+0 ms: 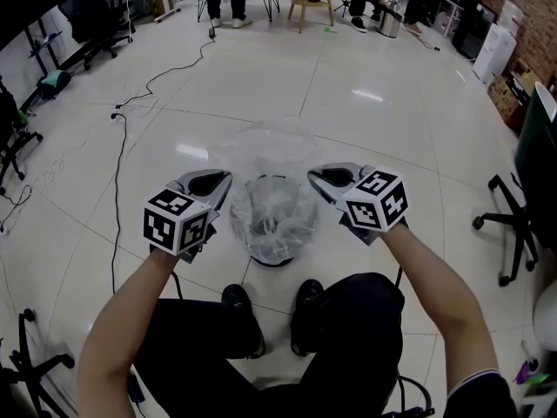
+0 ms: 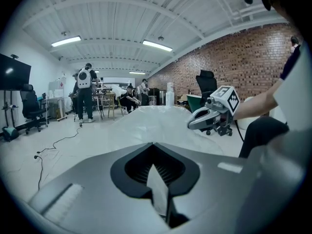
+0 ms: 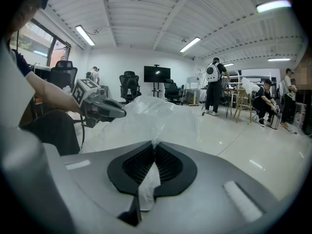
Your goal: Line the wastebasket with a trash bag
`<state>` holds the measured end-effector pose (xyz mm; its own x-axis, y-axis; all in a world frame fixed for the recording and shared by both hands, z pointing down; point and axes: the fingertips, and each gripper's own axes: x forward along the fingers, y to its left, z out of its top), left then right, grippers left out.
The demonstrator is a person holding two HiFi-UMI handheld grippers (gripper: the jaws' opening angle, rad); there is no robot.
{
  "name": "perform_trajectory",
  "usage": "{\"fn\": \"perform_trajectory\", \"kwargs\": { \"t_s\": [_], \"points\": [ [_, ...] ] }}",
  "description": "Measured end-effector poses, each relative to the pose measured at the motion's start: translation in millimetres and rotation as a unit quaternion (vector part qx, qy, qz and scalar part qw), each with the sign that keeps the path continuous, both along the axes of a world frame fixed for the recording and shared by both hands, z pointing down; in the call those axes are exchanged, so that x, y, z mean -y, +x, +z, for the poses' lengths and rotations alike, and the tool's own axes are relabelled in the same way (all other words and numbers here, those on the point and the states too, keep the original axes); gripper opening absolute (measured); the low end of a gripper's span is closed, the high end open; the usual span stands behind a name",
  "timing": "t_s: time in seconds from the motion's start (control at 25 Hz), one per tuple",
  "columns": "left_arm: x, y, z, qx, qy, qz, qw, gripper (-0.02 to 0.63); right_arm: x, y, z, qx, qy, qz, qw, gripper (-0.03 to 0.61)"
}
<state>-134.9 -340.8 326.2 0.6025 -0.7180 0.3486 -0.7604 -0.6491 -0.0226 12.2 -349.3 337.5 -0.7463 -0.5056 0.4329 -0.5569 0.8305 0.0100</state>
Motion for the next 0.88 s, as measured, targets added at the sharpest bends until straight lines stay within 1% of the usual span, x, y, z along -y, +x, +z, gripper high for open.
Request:
{"fn": "perform_trajectory", "kwargs": {
  "t_s": [0.68, 0.88],
  "points": [
    [-26, -2, -7, 0.008, -0.006, 0.011, 0.9999, 0.011, -25, 2, -8, -0.009, -0.004, -0.003, 1.0, 0.002],
    [-27, 1, -10, 0.011, -0.014, 0.018, 0.9997, 0.011, -25, 2, -12, -0.006, -0.017, -0.003, 1.0, 0.002]
  ]
}}
